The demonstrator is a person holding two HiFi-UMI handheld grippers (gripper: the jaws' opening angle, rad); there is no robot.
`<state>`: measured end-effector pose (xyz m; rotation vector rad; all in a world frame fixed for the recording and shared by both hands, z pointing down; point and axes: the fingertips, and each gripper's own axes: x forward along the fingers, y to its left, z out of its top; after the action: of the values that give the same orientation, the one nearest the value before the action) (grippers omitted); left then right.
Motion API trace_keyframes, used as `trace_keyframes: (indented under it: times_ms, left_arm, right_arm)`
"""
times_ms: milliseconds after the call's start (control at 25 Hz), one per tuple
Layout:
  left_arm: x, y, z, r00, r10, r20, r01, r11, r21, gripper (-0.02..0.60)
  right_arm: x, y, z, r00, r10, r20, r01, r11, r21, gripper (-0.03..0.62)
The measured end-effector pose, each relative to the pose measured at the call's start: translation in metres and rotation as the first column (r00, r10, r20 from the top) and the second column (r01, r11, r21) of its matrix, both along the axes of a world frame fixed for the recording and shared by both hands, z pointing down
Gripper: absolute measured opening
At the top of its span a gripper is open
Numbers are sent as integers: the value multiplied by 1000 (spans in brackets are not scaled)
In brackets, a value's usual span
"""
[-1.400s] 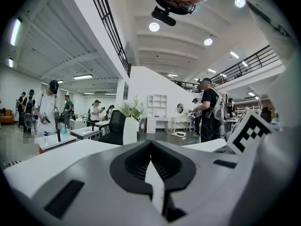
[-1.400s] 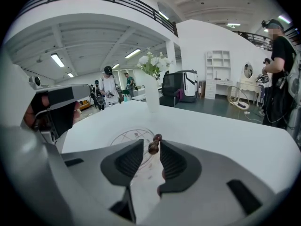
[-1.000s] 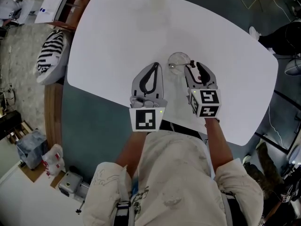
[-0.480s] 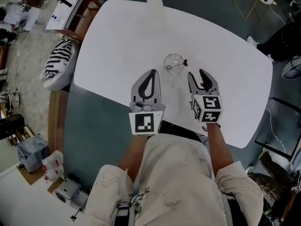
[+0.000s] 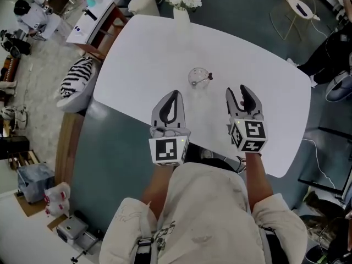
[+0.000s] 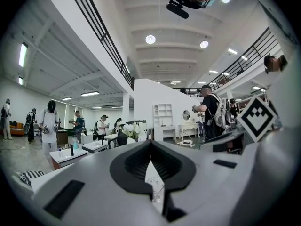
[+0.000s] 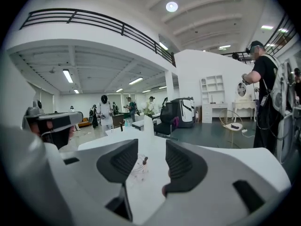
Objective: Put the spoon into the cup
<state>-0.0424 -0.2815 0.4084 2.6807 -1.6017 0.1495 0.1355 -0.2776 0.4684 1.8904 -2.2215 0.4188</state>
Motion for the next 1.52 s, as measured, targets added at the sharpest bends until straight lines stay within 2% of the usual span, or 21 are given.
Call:
trace_keyframes:
  times_ms: [200,400,640,960,1080,1320,1520]
  left_arm:
    - [-1,24,-29,1000,-17,-13,17,999,45,3]
    - [-6,39,-61,999,-30,-31,33,994,100,3]
    - [-5,49,-93,998,-40,-50,48,984,169,3]
    - [-2,55,-109,998,-29,-54,40,977,208,3]
    - [-2,52,-112,998,-33,-59,44,977,206,3]
    - [-5,50,-107,998,-25,-58,37,977,211,3]
    - [-3,50,-102,998,-22,-58,33,979,199,3]
  right_arm:
    - [12,22,-50,1000,9,-22,-6,993,118,166]
    - [18,41,-99,999,16,-30,-8,971,237,166]
    - [28,55,-134,998,30,-57,-9,945,328,166]
    - [26,58,-144,998,16,-59,5,936,352,152]
    - [24,56,-144,998,14,-61,9,935,353,123]
    - [19,56,-141,998,18,-55,3,932,362,0]
    - [24,55,-140,997,53,-60,-27,927,374,-12]
